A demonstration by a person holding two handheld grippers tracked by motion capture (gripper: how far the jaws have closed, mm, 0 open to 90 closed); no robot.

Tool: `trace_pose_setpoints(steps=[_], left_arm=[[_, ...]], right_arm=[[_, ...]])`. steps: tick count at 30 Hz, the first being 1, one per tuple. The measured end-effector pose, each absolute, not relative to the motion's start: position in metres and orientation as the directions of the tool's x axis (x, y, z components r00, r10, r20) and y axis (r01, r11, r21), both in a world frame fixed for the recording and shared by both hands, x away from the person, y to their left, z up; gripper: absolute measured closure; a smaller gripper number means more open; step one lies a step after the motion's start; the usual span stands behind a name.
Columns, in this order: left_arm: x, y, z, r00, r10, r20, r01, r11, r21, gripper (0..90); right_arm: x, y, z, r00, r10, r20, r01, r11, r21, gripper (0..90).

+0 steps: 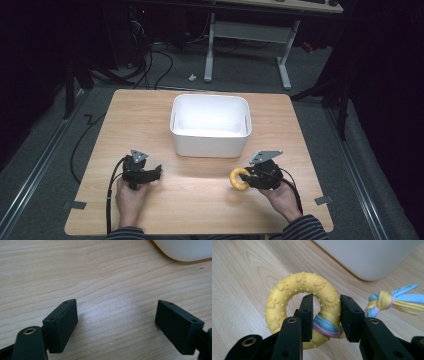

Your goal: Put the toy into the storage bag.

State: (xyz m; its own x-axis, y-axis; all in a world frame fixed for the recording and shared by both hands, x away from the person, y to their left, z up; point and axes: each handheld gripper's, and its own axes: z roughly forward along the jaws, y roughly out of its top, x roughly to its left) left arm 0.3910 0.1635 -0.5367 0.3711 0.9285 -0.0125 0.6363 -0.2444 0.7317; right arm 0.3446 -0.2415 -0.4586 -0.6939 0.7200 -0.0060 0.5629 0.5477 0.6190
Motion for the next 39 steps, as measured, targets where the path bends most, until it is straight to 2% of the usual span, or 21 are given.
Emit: trace_pose_setpoints(steps=[20,30,39], left_arm=[[0.391,0.163,-0.537,0.37,0.929,-0.012,0.637,-0.245,0.731,18.7],[0.391,0.163,-0.537,0.37,0.929,-0.012,0.637,-0.245,0.731,18.7],[0.391,0.163,-0.537,0.37,0.929,-0.012,0.637,-0.244,0.731,18.7]], right_arm=[[0.341,-0.268,-0.441,-0.649,0.761,-0.013,0.575,0.501,0.647,65.4],[0.342,-0.278,-0.434,-0.631,0.774,-0.051,0.562,0.502,0.658,65.4],[0.346,-0.287,-0.417,-0.606,0.793,-0.059,0.556,0.475,0.682,65.4]])
